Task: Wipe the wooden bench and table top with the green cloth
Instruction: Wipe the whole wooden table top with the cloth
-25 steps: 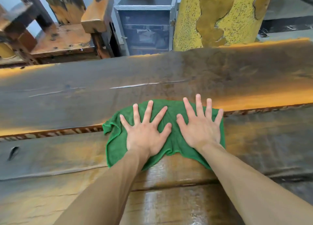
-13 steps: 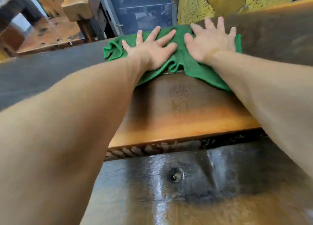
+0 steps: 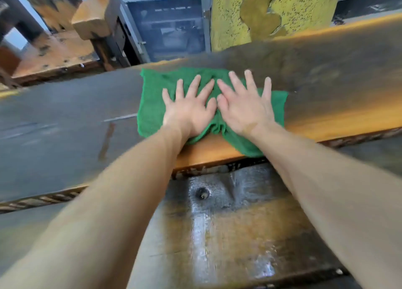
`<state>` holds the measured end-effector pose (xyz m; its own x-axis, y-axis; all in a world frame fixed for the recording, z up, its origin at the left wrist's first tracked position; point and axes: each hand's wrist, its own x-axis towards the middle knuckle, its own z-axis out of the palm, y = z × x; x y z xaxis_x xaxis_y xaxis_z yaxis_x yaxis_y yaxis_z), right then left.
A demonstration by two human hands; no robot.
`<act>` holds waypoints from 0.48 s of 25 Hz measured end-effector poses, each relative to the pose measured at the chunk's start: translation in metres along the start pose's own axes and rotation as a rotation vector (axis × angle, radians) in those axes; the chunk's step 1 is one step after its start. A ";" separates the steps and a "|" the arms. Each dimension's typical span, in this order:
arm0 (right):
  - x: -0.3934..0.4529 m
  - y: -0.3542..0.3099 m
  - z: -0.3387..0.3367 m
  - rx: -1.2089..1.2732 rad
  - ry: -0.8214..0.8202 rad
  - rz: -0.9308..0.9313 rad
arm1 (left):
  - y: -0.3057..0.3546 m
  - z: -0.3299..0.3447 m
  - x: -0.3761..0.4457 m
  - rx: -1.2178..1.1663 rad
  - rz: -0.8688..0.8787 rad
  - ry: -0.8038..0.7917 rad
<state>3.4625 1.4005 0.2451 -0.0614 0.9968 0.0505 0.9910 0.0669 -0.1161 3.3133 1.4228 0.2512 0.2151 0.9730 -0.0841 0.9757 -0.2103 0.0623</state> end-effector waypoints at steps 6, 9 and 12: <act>-0.155 -0.016 -0.008 -0.038 -0.071 0.045 | 0.025 0.011 -0.155 0.057 0.023 -0.066; -0.231 -0.026 -0.012 0.011 -0.084 0.026 | 0.039 0.014 -0.243 0.052 -0.013 -0.082; -0.310 -0.037 -0.015 0.043 -0.090 -0.002 | 0.050 0.021 -0.325 0.052 -0.013 -0.095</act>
<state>3.4470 1.0887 0.2486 -0.0757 0.9964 -0.0388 0.9850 0.0687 -0.1585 3.2927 1.0946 0.2610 0.2035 0.9627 -0.1783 0.9787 -0.2052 0.0093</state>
